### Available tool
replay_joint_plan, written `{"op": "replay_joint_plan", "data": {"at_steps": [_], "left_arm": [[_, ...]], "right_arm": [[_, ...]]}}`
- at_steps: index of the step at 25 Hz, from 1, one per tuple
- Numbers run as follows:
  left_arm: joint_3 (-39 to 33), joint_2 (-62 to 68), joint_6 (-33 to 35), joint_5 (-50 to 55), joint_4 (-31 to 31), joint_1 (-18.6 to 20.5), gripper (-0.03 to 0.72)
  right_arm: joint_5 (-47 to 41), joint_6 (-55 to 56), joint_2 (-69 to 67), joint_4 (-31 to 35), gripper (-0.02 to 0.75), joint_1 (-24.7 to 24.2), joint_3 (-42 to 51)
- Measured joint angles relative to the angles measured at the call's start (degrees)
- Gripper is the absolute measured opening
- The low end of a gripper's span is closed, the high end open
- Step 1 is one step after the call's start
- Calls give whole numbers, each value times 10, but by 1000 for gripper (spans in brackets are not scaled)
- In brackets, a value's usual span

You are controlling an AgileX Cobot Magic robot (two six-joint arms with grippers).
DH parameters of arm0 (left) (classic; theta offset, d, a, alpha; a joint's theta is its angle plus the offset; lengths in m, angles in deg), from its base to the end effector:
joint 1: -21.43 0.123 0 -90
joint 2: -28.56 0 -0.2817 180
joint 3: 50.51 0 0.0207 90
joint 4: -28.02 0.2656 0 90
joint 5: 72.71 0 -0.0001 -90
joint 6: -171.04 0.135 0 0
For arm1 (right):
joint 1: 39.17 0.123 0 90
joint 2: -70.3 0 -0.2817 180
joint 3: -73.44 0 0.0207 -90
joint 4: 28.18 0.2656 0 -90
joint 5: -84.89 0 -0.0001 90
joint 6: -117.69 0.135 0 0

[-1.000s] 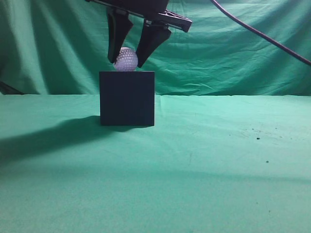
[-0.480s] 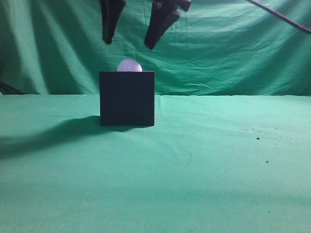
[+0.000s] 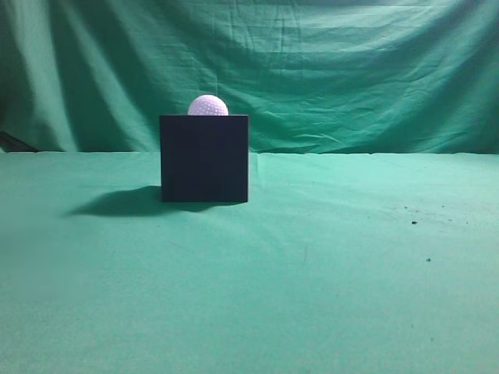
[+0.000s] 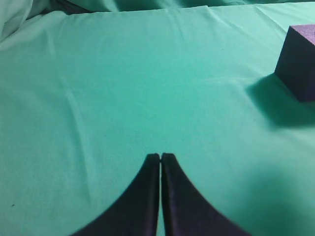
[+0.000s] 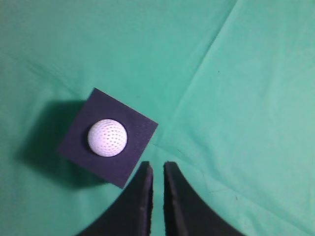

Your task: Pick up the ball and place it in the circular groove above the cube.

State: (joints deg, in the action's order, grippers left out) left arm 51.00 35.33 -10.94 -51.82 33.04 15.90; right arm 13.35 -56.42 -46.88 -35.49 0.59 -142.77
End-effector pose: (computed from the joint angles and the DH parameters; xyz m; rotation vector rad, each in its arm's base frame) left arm 0.1128 -0.0067 0.1613 0.1113 1.8479 -0.0054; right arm 0.3562 0.2752 0.3169 -0.7852 2.5296 0.0913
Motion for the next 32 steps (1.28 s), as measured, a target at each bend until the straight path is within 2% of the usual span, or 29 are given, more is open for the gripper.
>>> {"op": "replay_joint_plan", "data": {"at_steps": [2,8,17,23,24,28,32], "left_arm": [[0,0,0,0,0,0,0],[0,0,0,0,0,0,0],[0,0,0,0,0,0,0],[0,0,0,0,0,0,0],[0,0,0,0,0,0,0],[0,0,0,0,0,0,0],[0,0,0,0,0,0,0]], "right_arm": [[-1,1,37,21,0,0,0],[-3,6,204,50,0,0,35],[-9,10,430,46,0,0,263],[80,10,580,72,0,0,453],[80,10,580,72,0,0,453],[129,10,685,95,0,0,564],[145,10,777,113,0,0,629]]}}
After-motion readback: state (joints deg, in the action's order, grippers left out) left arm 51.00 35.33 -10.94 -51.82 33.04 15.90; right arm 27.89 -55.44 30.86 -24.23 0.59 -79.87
